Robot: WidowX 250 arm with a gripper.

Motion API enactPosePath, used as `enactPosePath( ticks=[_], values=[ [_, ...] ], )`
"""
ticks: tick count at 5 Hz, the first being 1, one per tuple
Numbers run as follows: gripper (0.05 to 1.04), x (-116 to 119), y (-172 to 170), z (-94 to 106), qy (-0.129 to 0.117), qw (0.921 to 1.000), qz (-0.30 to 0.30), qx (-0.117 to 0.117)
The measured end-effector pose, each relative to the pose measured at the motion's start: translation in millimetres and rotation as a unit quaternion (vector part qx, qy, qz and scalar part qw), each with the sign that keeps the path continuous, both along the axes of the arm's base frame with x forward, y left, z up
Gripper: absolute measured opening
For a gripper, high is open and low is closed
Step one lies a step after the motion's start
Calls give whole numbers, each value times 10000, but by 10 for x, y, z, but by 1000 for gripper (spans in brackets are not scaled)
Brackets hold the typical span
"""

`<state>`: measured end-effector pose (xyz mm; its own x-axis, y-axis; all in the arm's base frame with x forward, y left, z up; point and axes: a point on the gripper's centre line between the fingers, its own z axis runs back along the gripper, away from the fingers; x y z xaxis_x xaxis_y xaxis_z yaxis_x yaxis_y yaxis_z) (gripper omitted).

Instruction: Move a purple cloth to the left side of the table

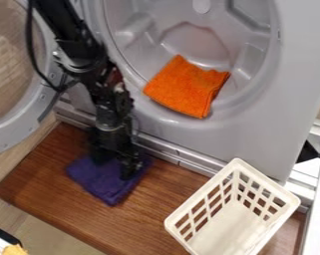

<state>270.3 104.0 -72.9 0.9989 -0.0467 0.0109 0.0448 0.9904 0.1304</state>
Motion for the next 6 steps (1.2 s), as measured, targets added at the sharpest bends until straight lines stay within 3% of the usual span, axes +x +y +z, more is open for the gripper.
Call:
enactPosePath(
  ticks=[2, 6],
  values=[
    [1001, -199, 207, -4, 120, 9990, 436, -24],
    [998, -184, 96, 73, 225, 9988, 62, -431]
  ],
)
